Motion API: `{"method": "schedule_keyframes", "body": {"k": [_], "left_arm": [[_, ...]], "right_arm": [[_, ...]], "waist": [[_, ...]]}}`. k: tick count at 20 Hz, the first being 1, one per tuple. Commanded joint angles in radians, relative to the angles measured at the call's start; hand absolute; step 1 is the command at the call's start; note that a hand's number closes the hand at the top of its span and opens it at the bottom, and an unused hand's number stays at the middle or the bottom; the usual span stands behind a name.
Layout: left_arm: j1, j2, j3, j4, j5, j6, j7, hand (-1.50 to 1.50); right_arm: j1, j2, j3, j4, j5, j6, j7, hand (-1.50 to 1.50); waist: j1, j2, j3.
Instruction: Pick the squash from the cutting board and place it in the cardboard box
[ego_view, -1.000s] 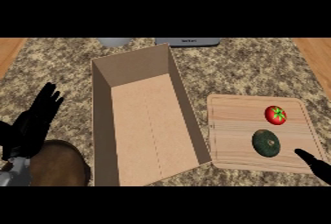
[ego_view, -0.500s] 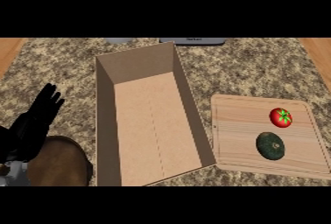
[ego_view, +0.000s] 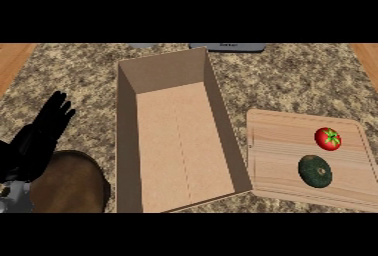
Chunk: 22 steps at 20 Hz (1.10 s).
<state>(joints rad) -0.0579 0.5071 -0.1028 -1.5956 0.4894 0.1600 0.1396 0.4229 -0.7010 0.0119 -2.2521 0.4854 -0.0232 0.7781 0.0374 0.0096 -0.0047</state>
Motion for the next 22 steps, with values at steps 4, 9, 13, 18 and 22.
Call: {"method": "schedule_keyframes", "body": {"k": [4,9,13,18,22], "left_arm": [[-0.004,-0.027,0.012,0.049,-0.01,-0.041,-0.026,0.0],[-0.014,-0.017,0.066,-0.011,0.0,-0.021,0.06,0.0],[0.119,-0.005,0.088,-0.112,-0.01,-0.053,0.028,0.0],[0.061,-0.034,0.146,0.032,-0.025,-0.121,0.001,0.0],[0.038,-0.092,0.128,0.023,-0.077,-0.111,0.015,0.0]], "right_arm": [[-0.316,0.092,0.205,0.075,-0.004,0.149,0.358,-1.5],[-0.415,0.108,0.153,0.139,-0.076,0.256,0.412,-1.5],[-0.265,0.102,0.118,0.133,-0.064,0.239,0.315,-1.5],[-0.352,0.169,0.118,0.152,-0.034,0.286,0.339,-1.5],[-0.358,0.248,0.192,0.194,0.1,0.244,0.288,-1.5]], "waist": [[-0.008,-0.003,0.003],[-0.025,-0.008,0.004],[-0.033,-0.013,0.005],[-0.036,-0.01,0.004],[-0.038,-0.01,0.005]]}}
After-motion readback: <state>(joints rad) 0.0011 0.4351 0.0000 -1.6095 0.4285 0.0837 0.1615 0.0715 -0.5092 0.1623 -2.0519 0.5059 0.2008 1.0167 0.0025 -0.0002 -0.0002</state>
